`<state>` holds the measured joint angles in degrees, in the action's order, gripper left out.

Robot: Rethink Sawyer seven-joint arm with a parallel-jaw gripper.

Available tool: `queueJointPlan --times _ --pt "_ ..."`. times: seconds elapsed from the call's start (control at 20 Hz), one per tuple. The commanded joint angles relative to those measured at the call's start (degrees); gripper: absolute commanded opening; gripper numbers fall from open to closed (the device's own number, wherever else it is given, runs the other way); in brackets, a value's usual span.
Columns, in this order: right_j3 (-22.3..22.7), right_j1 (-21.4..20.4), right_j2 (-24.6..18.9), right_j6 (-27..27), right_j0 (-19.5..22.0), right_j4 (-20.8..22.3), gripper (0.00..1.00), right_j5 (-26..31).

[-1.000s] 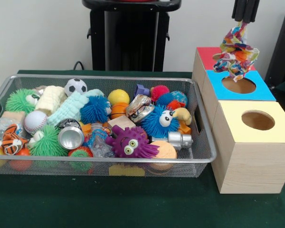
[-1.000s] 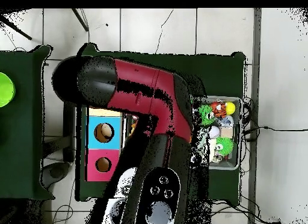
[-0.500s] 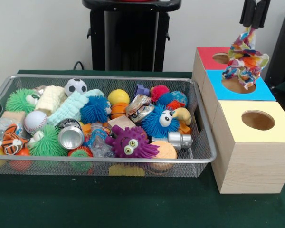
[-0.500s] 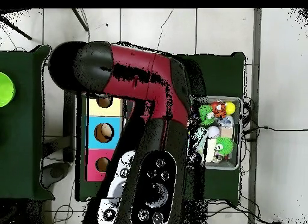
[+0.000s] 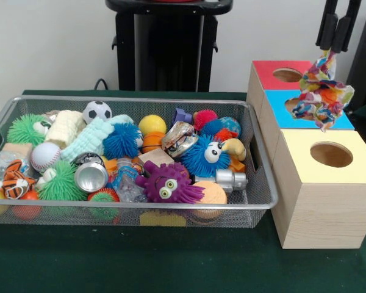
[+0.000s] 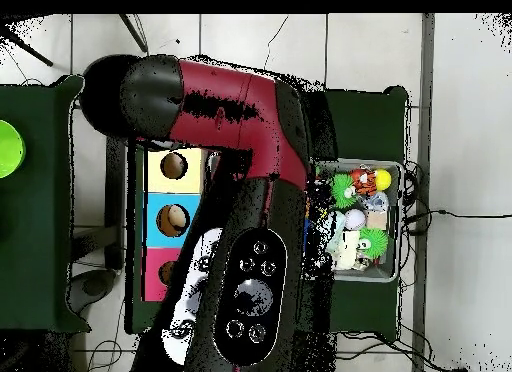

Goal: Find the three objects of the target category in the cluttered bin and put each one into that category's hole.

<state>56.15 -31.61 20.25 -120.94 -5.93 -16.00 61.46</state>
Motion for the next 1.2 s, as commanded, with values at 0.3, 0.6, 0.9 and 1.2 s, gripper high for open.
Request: queueJointPlan --times 0.3,0.6,0.9,1.2 --pt "-0.8 3.9 -3.7 -8.6 1.7 0.3 0.00 5.4" --pt "0.3 4.3 -3.6 -8.2 1.6 0.6 0.00 3.2" --pt "0.7 5.4 -2.9 -11.2 0.7 0.4 0.00 1.3" --pt "1.2 5.3 -2.4 -13.4 -0.1 -0.3 0.00 1.2"
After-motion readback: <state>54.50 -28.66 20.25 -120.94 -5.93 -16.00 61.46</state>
